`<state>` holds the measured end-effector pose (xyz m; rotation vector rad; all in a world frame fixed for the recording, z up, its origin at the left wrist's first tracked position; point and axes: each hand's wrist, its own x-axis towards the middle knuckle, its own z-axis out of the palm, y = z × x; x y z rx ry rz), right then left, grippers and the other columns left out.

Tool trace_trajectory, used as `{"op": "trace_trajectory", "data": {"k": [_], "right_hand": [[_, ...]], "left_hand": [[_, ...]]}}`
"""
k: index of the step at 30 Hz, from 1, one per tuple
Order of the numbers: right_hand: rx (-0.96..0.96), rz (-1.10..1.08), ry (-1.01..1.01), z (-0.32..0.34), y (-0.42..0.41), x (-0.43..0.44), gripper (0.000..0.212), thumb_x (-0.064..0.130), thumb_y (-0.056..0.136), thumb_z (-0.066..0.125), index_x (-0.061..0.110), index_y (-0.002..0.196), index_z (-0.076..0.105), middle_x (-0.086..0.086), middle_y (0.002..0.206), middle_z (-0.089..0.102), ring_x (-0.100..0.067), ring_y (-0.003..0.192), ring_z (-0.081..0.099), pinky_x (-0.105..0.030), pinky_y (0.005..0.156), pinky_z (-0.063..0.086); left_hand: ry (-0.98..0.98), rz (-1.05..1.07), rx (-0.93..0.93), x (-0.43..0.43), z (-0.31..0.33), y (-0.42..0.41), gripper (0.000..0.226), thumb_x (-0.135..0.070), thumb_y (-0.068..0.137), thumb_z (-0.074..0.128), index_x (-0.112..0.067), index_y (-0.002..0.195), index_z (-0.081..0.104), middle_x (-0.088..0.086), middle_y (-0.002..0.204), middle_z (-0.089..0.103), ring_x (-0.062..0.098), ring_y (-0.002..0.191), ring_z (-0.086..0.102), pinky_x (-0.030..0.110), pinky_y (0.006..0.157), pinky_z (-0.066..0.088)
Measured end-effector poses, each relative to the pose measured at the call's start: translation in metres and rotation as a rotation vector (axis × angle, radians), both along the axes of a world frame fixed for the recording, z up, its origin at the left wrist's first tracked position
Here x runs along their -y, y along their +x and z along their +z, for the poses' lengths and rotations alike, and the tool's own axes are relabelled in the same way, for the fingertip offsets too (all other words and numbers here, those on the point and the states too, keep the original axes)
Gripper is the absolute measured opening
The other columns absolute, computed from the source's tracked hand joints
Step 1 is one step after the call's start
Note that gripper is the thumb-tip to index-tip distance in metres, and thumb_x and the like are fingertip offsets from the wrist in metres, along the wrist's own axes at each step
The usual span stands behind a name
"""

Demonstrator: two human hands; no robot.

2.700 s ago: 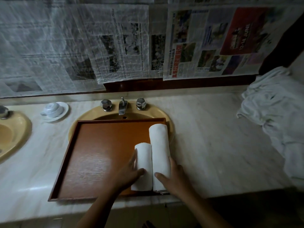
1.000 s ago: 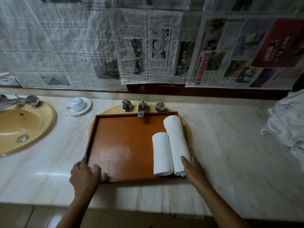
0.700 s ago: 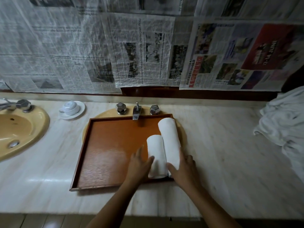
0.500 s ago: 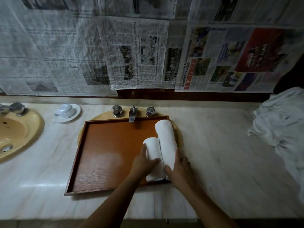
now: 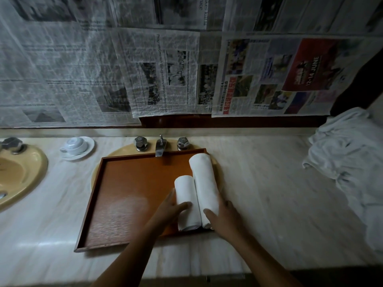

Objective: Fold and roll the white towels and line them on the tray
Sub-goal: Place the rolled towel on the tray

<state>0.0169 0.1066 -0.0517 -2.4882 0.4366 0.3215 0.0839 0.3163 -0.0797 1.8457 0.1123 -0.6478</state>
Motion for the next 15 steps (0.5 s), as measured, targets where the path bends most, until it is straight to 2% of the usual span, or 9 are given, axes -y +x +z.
{"op": "trace_trajectory", "data": {"k": [3, 4, 6, 7, 9, 12, 15], "right_hand": [[-0.014, -0.040, 0.044, 0.001, -0.006, 0.012, 0.074, 0.060, 0.097, 0.050, 0.023, 0.157, 0.028, -0.010, 0.148, 0.047, -0.028, 0.129, 0.052, -0.041, 0.106, 0.045], [-0.014, -0.048, 0.057, 0.002, -0.009, 0.018, 0.072, 0.058, 0.098, 0.050, 0.021, 0.157, 0.030, -0.010, 0.149, 0.046, -0.029, 0.131, 0.051, -0.040, 0.107, 0.044], [0.005, -0.050, 0.064, 0.002, -0.017, 0.031, 0.068, 0.054, 0.100, 0.050, 0.021, 0.156, 0.032, -0.010, 0.150, 0.047, -0.028, 0.133, 0.050, -0.040, 0.109, 0.043], [0.017, -0.052, 0.059, 0.004, -0.022, 0.039, 0.064, 0.052, 0.101, 0.051, 0.021, 0.155, 0.035, -0.010, 0.148, 0.049, -0.028, 0.132, 0.051, -0.041, 0.108, 0.044], [0.043, -0.069, 0.052, 0.008, -0.032, 0.057, 0.056, 0.046, 0.101, 0.055, 0.021, 0.149, 0.044, -0.009, 0.141, 0.055, -0.027, 0.126, 0.055, -0.041, 0.104, 0.047], [0.085, -0.131, 0.066, 0.017, -0.045, 0.084, 0.046, 0.038, 0.099, 0.061, 0.022, 0.141, 0.054, -0.005, 0.134, 0.059, -0.022, 0.116, 0.060, -0.034, 0.098, 0.048], [0.125, -0.182, 0.095, 0.025, -0.059, 0.113, 0.040, 0.037, 0.099, 0.062, 0.024, 0.137, 0.058, -0.001, 0.131, 0.060, -0.017, 0.109, 0.061, -0.029, 0.091, 0.047]], "left_hand": [[0.084, 0.018, -0.003, -0.004, -0.004, -0.004, 0.109, -0.082, 0.063, 0.076, -0.036, 0.152, 0.034, 0.002, 0.142, 0.056, 0.021, 0.116, 0.062, 0.048, 0.097, 0.056], [0.125, 0.026, 0.012, -0.003, 0.007, -0.009, 0.100, -0.078, 0.071, 0.073, -0.032, 0.152, 0.036, 0.003, 0.138, 0.058, 0.020, 0.113, 0.062, 0.044, 0.095, 0.055], [0.233, 0.034, 0.085, -0.002, 0.027, -0.017, 0.073, -0.056, 0.091, 0.068, -0.024, 0.151, 0.040, 0.004, 0.123, 0.062, 0.016, 0.099, 0.062, 0.031, 0.077, 0.052], [0.279, 0.031, 0.135, -0.002, 0.030, -0.018, 0.064, -0.048, 0.095, 0.066, -0.022, 0.148, 0.043, 0.003, 0.118, 0.062, 0.013, 0.092, 0.062, 0.027, 0.070, 0.049], [0.334, 0.035, 0.225, -0.001, 0.036, -0.022, 0.053, -0.043, 0.096, 0.065, -0.021, 0.142, 0.049, 0.003, 0.119, 0.062, 0.008, 0.088, 0.061, 0.025, 0.065, 0.051], [0.348, 0.045, 0.375, 0.007, 0.048, -0.030, 0.044, -0.041, 0.095, 0.066, -0.026, 0.135, 0.056, -0.001, 0.122, 0.062, 0.009, 0.097, 0.061, 0.029, 0.074, 0.054], [0.246, 0.056, 0.455, 0.029, 0.063, -0.037, 0.038, -0.032, 0.095, 0.069, -0.029, 0.131, 0.061, -0.006, 0.121, 0.062, 0.012, 0.104, 0.062, 0.036, 0.083, 0.056]]}}
